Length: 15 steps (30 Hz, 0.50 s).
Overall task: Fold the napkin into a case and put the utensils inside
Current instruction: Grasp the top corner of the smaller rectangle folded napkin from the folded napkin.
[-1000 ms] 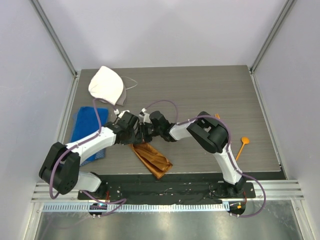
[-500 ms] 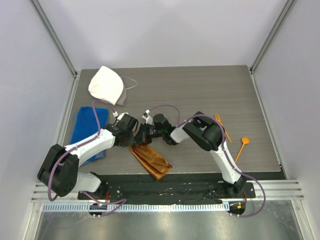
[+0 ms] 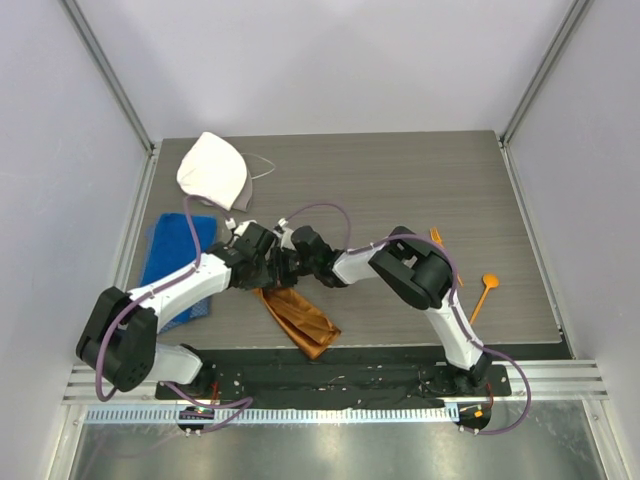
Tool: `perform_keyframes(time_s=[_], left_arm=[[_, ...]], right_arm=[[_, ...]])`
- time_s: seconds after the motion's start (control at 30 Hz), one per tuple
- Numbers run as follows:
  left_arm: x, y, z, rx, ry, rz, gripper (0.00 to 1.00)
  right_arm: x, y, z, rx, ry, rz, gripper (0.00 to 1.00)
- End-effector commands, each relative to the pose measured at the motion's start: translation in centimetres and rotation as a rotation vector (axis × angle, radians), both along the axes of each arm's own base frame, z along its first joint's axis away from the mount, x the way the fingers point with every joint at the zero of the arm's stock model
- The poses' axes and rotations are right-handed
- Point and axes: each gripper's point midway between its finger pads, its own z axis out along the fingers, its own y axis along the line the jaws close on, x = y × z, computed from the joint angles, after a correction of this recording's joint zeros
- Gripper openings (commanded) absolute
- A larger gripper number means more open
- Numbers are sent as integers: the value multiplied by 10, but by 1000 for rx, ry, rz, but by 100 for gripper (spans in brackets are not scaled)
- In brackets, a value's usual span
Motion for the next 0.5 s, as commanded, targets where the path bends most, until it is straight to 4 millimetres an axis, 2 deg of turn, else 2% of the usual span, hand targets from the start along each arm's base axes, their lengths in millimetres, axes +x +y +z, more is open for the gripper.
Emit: perform_keyframes(time_s=[0.0, 0.03, 0.07, 0.13, 0.17, 0.2, 0.3, 0.37, 0.43, 0.47], left_arm=[[20, -19, 16, -100, -92, 27, 0], [19, -20, 13, -99, -80, 28, 0], [17, -19, 10, -96, -69, 31, 0], [13, -19, 1, -93, -44, 28, 0], [11, -16, -3, -85, -38, 43, 0], [9, -13, -5, -72, -36, 43, 0], [8, -8, -9, -52, -42, 39, 0], [10, -9, -9, -54, -45, 31, 0], [12, -10, -9, -52, -45, 22, 0], [13, -12, -9, -55, -48, 16, 0]], right_arm=[[-14, -13, -19, -104, -11, -3, 13], [-20, -9, -9, -50, 25, 32, 13], [-12, -2, 5, 42, 28, 28, 13], [-14, 4, 27, 162, 152, 19, 13], [-6, 8, 46, 253, 134, 19, 14], [-5, 7, 44, 268, 190, 5, 14], [-6, 2, 39, 248, 163, 10, 14], [-9, -8, 22, 168, 159, -12, 14], [-12, -17, 19, 119, 100, -6, 14], [-12, -23, 11, 70, 108, -21, 15]])
